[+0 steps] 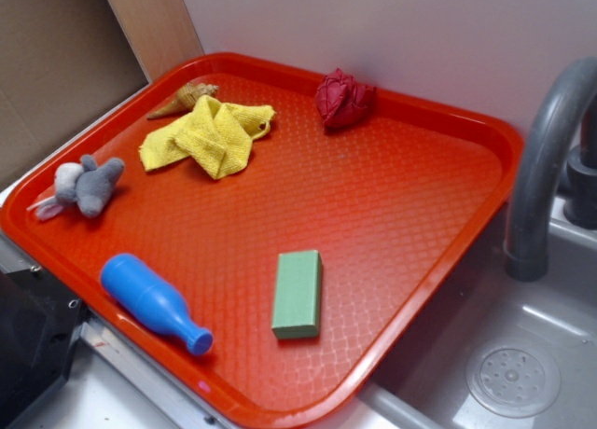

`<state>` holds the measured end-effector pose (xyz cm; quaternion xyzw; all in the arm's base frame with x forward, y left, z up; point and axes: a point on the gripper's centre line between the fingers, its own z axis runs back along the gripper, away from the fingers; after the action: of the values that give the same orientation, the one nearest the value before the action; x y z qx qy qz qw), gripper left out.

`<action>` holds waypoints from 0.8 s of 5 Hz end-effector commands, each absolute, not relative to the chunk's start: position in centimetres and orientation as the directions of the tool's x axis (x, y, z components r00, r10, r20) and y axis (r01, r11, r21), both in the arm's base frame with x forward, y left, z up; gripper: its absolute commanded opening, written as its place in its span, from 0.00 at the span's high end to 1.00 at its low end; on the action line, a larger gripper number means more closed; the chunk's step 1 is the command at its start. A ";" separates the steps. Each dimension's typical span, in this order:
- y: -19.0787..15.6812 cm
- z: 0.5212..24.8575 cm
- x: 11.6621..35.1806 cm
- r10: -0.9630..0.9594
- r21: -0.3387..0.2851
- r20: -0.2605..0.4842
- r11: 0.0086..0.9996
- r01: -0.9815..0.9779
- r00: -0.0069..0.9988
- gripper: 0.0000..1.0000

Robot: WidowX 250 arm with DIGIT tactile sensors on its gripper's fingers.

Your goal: Grab the green block.

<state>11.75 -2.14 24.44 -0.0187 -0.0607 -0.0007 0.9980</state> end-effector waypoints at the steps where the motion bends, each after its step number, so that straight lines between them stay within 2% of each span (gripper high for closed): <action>1: -2.1 24.4 11.8 0.001 -0.037 0.121 0.999 0.004 0.993 0.00; 2: -4.6 24.6 13.3 0.026 -0.163 0.089 0.987 -0.012 0.996 0.00; 4: -10.4 23.5 14.8 0.267 -0.229 0.096 0.943 -0.240 0.959 0.00</action>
<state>14.65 -10.18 22.92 -0.1003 -0.0578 0.1398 0.9834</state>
